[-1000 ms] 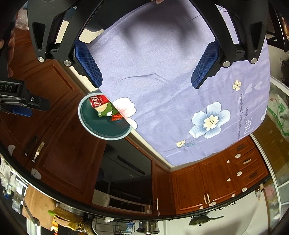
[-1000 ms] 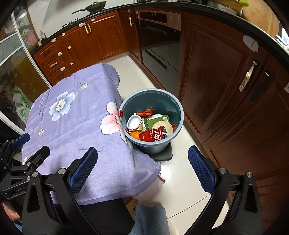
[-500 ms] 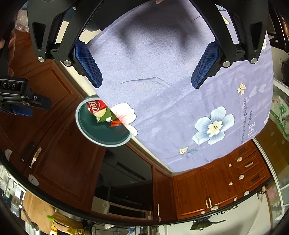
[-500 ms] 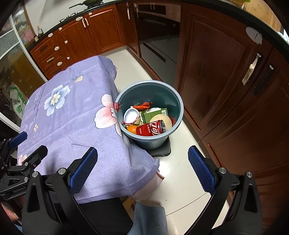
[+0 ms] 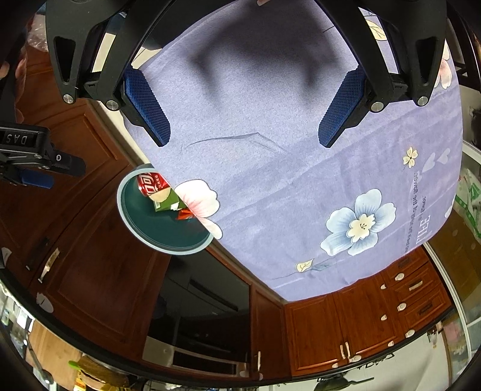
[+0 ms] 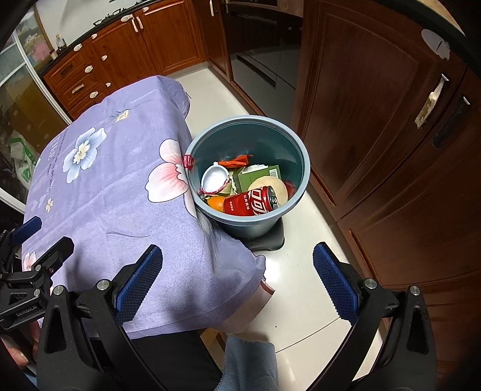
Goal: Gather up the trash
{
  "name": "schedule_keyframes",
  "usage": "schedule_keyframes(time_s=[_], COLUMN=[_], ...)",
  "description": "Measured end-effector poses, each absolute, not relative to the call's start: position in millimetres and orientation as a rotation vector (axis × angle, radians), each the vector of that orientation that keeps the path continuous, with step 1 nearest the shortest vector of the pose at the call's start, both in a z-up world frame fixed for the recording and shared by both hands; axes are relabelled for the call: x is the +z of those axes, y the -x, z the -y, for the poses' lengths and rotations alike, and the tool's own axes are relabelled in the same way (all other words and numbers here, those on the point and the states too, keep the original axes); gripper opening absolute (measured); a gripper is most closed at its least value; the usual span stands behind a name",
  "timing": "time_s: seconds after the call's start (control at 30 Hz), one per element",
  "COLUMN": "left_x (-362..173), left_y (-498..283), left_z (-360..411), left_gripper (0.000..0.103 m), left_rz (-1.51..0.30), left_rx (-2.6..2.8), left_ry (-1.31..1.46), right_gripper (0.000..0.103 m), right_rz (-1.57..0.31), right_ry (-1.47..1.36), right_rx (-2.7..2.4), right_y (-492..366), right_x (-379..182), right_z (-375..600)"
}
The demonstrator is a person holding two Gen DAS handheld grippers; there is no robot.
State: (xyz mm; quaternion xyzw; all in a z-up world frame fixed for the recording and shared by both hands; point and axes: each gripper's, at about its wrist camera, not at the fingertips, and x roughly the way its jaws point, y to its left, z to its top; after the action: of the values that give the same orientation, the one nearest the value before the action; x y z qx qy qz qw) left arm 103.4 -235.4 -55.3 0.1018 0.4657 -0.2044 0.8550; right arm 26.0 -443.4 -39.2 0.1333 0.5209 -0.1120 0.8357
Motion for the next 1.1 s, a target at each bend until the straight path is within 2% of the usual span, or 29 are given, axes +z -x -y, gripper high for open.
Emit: schedule_keyframes(time_s=[1.1], left_x=[-70], left_y=[-105], left_z=[241], left_gripper=[0.099], left_rz=[-1.001], left_rx=[-0.457], left_ry=[-0.237], right_gripper=[0.096], right_rz=[-1.134], right_ry=[-0.293], right_rx=[-0.252], right_y=[-37], right_x=[-55], right_z=[449])
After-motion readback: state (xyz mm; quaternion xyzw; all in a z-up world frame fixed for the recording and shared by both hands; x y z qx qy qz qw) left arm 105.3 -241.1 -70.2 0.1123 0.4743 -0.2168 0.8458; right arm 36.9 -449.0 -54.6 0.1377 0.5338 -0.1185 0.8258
